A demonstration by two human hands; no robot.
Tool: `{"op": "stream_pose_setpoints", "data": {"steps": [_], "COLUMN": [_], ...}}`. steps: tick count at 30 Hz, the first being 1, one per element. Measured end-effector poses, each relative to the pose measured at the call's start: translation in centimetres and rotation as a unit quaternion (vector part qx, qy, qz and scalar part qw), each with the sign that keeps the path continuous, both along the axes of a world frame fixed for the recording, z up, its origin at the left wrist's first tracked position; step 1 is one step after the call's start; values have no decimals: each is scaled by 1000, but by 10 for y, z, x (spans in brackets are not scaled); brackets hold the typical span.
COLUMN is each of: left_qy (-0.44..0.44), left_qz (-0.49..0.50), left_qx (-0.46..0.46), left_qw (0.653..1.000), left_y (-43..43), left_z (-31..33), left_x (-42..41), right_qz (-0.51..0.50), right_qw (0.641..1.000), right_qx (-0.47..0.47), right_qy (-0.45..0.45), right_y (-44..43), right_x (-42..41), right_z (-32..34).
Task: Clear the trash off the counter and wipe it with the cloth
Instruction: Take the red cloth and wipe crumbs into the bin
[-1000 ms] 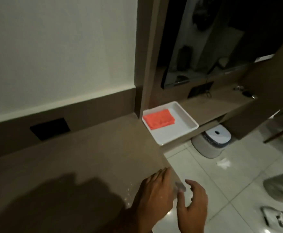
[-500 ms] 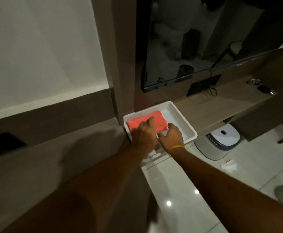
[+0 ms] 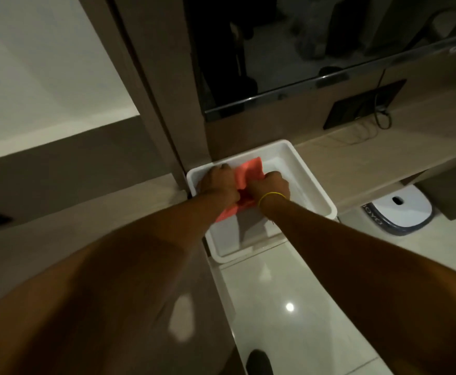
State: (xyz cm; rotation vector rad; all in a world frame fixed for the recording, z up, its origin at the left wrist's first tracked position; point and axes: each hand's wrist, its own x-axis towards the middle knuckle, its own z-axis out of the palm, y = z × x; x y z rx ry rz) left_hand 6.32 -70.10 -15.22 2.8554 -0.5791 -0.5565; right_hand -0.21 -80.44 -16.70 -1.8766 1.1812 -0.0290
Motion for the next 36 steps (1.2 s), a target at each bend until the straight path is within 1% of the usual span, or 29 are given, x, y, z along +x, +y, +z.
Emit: {"op": "stream_pose_setpoints", "data": {"steps": [2,4,5,6,9,10,12,14,15,17,18,21,24,27,29,30,32,34,36], "left_qy": [21,8,18,42,118,131,162,200,215,232,237,212,203,208,232,249,266,260,253], "left_qz": [12,33,46,62,88,86,81,98,105,109,107,100,108,130,132,138,158,177,223], "left_qx": [-17,-51,-86,-139,-310,-351,-415,-470,-483,-478,-466,-437,-390,-373,-332,-306,-282,-247,-194], "left_qw": [1000,998,995,987,939,923,891,854,842,840,846,868,892,895,905,909,908,917,921], "left_y": [5,11,14,19,40,49,71,96,114,139,157,208,262,321,354,367,390,406,417], "left_z": [6,19,27,37,74,89,120,143,151,153,152,134,96,44,-2,-30,-91,-149,-205], "left_x": [-2,-8,-12,-18,-43,-55,-86,-120,-140,-176,-201,-278,-356,-418,-445,-454,-469,-483,-494], "right_qz": [-6,-12,-25,-38,-62,-64,-41,-6,12,31,29,-9,-46,-69,-73,-74,-86,-99,-95], "right_qw": [998,990,980,963,897,873,838,832,833,846,855,891,911,920,927,932,935,936,939], "right_qx": [46,92,129,175,301,337,394,420,424,409,395,347,327,337,336,331,331,330,327], "right_qy": [-48,-108,-151,-200,-317,-345,-376,-362,-355,-341,-334,-292,-246,-188,-152,-131,-97,-69,-40], "right_y": [0,1,2,3,15,22,40,66,84,109,127,177,228,275,302,314,335,352,368], "right_x": [-8,-20,-28,-37,-71,-85,-115,-148,-169,-204,-228,-300,-371,-431,-460,-470,-485,-496,-508], "right_z": [7,18,25,34,74,88,112,133,141,147,149,140,110,56,12,-10,-62,-116,-173]}}
